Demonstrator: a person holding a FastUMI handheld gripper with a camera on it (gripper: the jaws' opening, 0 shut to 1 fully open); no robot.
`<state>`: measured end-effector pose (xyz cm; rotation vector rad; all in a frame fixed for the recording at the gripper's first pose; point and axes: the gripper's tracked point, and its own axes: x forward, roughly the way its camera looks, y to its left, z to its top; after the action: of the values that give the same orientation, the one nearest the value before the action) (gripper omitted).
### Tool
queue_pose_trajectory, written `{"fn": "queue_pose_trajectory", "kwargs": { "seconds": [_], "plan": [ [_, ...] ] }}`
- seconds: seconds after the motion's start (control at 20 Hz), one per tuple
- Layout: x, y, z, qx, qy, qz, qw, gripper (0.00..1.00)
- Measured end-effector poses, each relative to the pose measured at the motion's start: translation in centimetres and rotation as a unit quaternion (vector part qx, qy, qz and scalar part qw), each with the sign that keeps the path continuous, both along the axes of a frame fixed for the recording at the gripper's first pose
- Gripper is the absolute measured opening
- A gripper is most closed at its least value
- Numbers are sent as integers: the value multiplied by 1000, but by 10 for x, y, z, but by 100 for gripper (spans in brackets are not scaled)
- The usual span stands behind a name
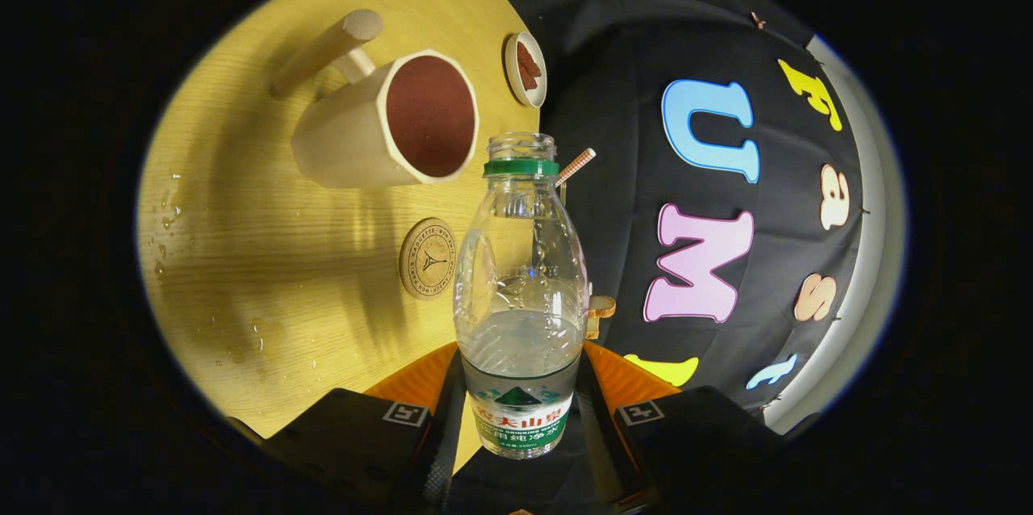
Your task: Take the bottle from table, then pour the juice into the cup, finally place the bottle on the coaster
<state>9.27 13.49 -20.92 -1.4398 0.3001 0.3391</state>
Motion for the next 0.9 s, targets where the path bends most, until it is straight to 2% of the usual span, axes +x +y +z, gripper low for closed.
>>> {"fn": "queue_pose_trajectory", "kwargs": {
  "seconds": [0.5,0.9],
  "plan": [
    [4,2,10,-48,-19,28,998,70],
    [5,-1,12,-63,-22,32,997,70]
  ]
}}
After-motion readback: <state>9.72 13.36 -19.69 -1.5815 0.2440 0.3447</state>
